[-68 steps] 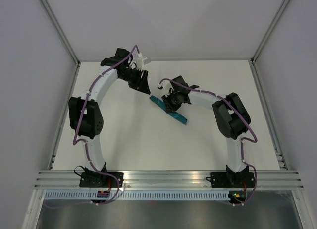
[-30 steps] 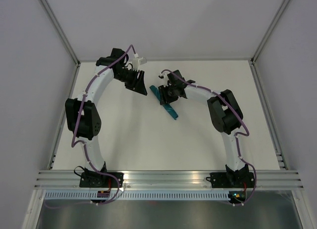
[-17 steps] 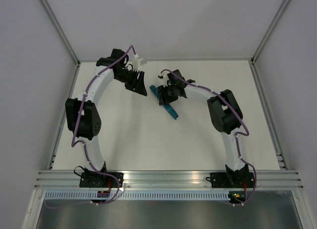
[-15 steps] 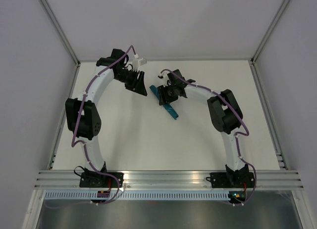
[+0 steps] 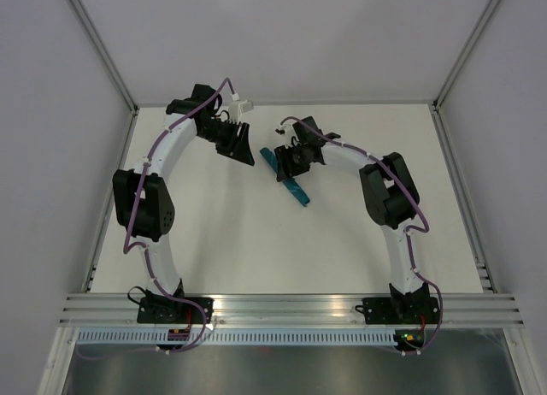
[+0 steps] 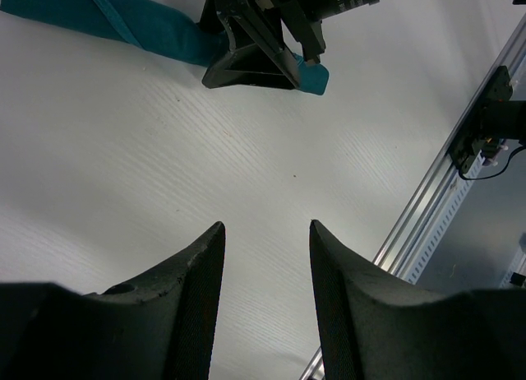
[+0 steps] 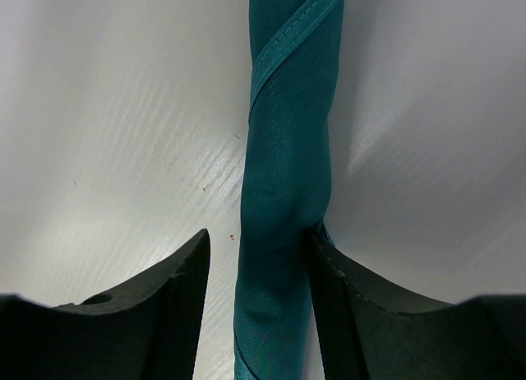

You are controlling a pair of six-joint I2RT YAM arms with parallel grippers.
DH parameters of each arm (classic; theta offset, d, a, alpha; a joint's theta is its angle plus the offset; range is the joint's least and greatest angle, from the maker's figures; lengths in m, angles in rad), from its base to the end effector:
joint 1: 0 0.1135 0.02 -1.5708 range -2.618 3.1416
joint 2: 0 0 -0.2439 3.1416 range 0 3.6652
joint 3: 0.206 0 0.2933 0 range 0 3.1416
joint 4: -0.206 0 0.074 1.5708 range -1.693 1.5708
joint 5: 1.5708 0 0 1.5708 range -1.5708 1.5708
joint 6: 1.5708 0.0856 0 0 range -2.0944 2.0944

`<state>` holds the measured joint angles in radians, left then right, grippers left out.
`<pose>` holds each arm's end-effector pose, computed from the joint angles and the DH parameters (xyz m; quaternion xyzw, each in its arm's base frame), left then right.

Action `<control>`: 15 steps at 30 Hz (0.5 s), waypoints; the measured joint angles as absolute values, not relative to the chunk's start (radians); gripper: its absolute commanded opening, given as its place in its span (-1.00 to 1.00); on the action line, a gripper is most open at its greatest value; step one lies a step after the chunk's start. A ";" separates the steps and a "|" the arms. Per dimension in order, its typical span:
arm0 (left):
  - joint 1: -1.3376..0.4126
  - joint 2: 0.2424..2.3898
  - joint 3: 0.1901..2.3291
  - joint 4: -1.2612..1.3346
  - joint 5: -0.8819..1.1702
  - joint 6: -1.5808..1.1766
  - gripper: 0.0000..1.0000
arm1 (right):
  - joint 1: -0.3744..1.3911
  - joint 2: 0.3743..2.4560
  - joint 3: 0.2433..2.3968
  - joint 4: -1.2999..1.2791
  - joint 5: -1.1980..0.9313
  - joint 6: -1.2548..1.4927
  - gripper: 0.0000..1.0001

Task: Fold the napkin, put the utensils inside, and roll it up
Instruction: Roll the napkin at the center of the board.

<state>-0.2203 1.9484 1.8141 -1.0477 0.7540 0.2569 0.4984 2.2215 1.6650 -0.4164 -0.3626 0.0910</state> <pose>0.4304 -0.1564 0.2350 0.2847 0.8696 -0.3579 0.1862 0.4509 0.2800 0.0795 -0.2422 0.9098 0.2490 0.2272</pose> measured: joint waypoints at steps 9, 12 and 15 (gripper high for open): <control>-0.220 1.949 1.814 -1.052 0.762 0.258 0.02 | 0.484 2.243 1.723 -0.487 -0.388 0.086 0.31; -0.220 1.949 1.814 -1.055 0.762 0.260 0.02 | 0.477 2.247 1.741 -0.517 -0.388 0.081 0.35; -0.220 1.950 1.814 -1.060 0.762 0.265 0.02 | 0.464 2.265 1.778 -0.549 -0.394 0.081 0.36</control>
<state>-0.2203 1.9495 1.8141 -1.0603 0.7620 0.2649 0.4644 2.2646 1.7779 -0.5491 -0.3943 0.0814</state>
